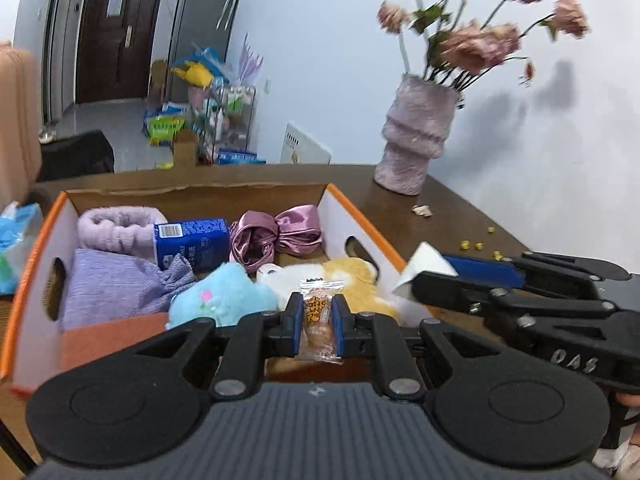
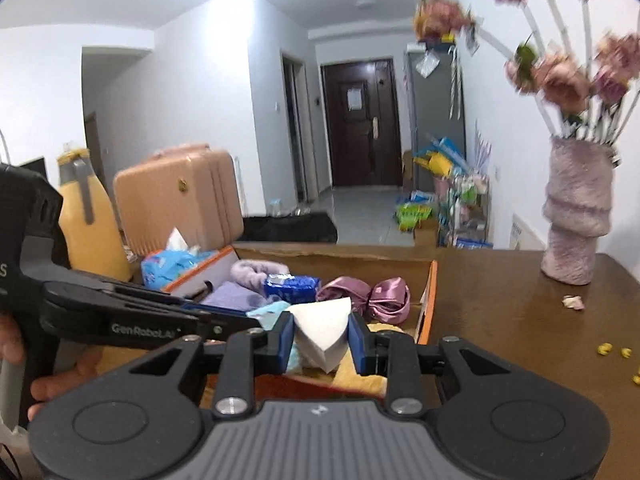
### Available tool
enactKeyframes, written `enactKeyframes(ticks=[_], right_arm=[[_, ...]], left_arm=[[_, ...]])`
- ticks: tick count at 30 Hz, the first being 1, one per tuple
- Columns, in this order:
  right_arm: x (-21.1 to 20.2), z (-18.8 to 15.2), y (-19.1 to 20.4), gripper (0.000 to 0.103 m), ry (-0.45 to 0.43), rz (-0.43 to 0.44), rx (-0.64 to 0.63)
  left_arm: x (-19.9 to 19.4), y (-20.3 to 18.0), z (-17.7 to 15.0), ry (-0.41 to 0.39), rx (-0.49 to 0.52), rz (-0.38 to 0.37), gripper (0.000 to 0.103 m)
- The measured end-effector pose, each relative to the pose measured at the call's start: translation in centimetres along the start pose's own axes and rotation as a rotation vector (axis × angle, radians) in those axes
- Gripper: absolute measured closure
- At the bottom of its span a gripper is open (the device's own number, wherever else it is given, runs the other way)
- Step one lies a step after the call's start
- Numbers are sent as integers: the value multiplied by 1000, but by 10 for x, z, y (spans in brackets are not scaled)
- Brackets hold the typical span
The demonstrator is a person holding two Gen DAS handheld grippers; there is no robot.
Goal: Organize soft objects
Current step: 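Carry the snack in the left tool while the right tool carries the wedge into the box, then open both tools in the box and withdraw them, then reach both tools to the iridescent plastic bag and close on it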
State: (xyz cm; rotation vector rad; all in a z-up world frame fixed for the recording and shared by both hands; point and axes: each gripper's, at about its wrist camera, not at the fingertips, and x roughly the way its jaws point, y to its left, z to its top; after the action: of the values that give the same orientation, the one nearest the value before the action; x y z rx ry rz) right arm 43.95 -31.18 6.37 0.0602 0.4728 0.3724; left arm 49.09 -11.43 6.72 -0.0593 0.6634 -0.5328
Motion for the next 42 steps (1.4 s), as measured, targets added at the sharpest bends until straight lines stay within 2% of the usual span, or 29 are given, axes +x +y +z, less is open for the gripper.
enactKeyframes(ticks=[5, 7, 11, 19, 23, 25, 26, 28, 32, 35, 40, 42], right_arm=[[47, -8, -7, 69, 86, 35, -5], [52, -12, -10, 67, 86, 37, -5], [51, -15, -15, 65, 79, 36, 9], [16, -4, -12, 64, 20, 41, -2], [-20, 4, -10, 57, -32, 19, -11], [-43, 8, -8, 55, -69, 10, -14], [-54, 8, -5, 53, -85, 8, -21], [-79, 7, 1, 50, -122, 0, -33], [-120, -6, 17, 41, -178, -16, -59], [-143, -24, 31, 32, -198, -25, -81], [-177, -71, 51, 26, -203, -51, -106], [-188, -89, 55, 24, -200, -54, -105]], left_arm=[[29, 13, 4, 25, -13, -13, 85], [32, 19, 3, 19, -22, -26, 72], [33, 24, 5, 23, -37, -21, 69], [-9, 20, 13, -42, -38, 70, 64], [-45, 10, 13, -87, -29, 127, 62], [-66, 1, 8, -126, -18, 169, 57], [-77, -4, 3, -148, -10, 191, 55], [-100, -17, -10, -202, 8, 254, 43], [-144, -49, -53, -318, 70, 359, 28], [-171, -67, -90, -367, 90, 397, 24], [-207, -85, -152, -434, 56, 438, 3], [-216, -87, -172, -434, 39, 456, 3]])
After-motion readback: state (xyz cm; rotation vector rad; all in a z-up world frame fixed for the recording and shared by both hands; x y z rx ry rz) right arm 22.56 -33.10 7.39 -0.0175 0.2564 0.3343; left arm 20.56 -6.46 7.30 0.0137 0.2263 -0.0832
